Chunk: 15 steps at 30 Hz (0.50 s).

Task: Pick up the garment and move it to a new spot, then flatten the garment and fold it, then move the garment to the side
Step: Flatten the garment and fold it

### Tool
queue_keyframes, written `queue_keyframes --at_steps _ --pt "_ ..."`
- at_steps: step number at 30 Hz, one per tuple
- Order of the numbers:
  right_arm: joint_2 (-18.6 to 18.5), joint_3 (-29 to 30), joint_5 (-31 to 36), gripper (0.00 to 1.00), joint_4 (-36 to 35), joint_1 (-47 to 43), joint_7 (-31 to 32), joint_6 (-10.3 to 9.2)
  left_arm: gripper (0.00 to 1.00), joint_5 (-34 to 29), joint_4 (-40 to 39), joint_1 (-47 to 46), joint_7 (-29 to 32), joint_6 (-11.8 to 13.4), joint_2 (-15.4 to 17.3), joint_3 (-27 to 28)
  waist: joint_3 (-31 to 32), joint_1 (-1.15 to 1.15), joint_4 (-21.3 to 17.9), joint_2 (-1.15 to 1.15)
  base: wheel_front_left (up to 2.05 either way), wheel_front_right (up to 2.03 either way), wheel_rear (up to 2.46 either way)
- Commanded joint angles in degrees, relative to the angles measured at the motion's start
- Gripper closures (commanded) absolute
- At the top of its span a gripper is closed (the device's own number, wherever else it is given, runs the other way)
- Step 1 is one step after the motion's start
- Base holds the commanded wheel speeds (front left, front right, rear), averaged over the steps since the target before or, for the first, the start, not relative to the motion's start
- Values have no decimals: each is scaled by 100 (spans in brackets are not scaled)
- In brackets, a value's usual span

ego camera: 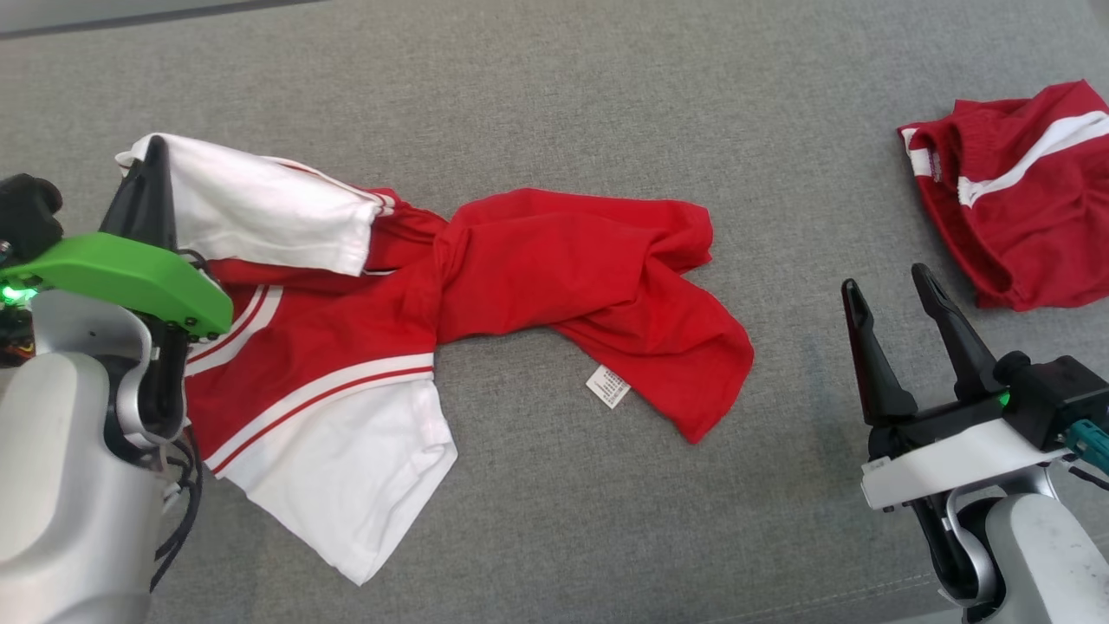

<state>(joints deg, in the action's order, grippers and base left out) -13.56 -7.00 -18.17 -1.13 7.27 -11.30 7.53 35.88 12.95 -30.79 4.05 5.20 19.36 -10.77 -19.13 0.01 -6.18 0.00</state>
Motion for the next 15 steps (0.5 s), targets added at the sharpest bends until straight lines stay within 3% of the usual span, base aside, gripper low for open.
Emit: queue_keyframes --at_steps 1,3,4,5,6,11,15 --pt "19 -34 -63 0 55 97 -57 -9 100 64 292 -206 -34 -24 50 85 -253 -1 -242 0 0 0 0" --pt "37 -79 -79 0 133 144 -100 -9 100 204 781 -405 -71 -109 9 160 -325 -1 -313 0 0 0 0" --pt "36 -98 -90 0 160 166 -114 -9 95 250 1012 -489 -71 -155 -9 177 -353 -1 -338 0 0 0 0" --pt "41 -118 -100 0 194 187 -136 -9 57 278 1257 -573 -83 -216 -35 194 -370 -1 -359 0 0 0 0" --pt "48 -135 -106 0 224 205 -153 -9 0 305 1452 -649 -123 -260 -45 197 -380 -1 -376 0 0 0 0" --pt "67 -93 -16 0 319 305 -223 -9 0 99 2039 -852 -667 -390 -63 129 -355 -1 -401 0 0 0 0" --pt "88 -44 34 0 361 330 -252 -9 0 -266 2056 -707 -1363 -262 -26 4 -252 -1 -322 0 0 0 0"
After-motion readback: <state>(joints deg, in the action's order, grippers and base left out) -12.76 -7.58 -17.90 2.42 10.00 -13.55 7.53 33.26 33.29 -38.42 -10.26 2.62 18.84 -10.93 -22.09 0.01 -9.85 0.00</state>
